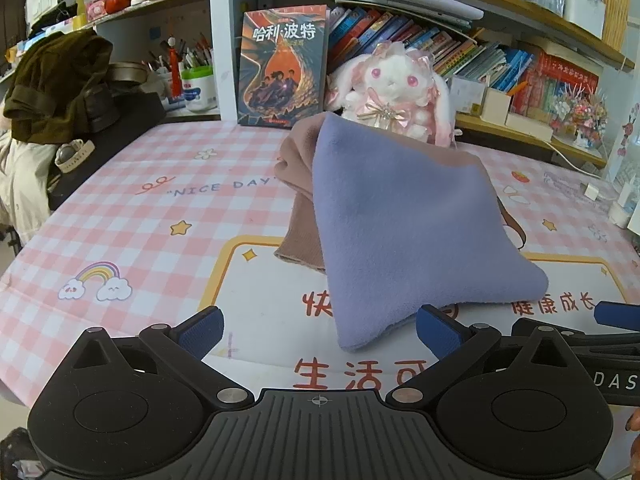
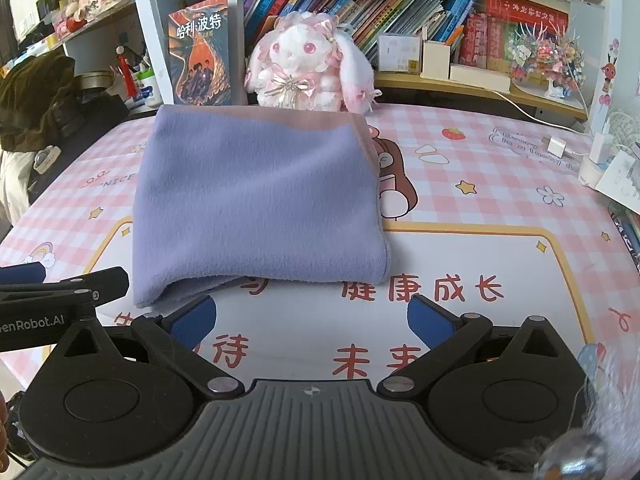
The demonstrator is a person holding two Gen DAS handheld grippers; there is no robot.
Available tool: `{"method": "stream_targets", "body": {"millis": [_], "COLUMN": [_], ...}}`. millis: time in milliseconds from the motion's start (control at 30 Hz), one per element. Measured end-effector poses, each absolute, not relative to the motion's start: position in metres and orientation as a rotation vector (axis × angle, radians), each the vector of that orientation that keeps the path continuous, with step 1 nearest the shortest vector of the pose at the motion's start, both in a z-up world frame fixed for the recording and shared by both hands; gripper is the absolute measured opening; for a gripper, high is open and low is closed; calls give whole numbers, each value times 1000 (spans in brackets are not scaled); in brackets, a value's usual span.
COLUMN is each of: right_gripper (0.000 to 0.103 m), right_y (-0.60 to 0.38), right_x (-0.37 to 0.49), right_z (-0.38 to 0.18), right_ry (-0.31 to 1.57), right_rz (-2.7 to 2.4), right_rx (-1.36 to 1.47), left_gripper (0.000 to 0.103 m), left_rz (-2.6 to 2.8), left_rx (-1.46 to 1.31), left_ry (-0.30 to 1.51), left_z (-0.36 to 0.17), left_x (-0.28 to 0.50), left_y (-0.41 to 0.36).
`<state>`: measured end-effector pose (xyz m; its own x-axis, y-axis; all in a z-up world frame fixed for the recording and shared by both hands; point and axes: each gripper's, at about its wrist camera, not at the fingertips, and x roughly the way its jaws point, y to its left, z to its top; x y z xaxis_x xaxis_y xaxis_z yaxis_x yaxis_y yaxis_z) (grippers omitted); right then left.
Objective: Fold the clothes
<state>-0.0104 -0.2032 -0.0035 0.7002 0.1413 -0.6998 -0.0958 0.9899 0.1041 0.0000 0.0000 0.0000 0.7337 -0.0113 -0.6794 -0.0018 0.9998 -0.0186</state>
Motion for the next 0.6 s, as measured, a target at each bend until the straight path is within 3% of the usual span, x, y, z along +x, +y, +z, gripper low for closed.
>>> {"method": "stream_targets", "body": {"millis": [600], "right_gripper": [103], "right_y": [-207], "right_x": [-13], "right_z": [-3], "right_ry": [787], "right_rz": [131], "right_rx": [70], "left_gripper": [103], "left_rz": [-3], "left_rx": [-17], "left_ry": [753], "left_z": [2], "left_x": [-1], "left_y": [-2]}}
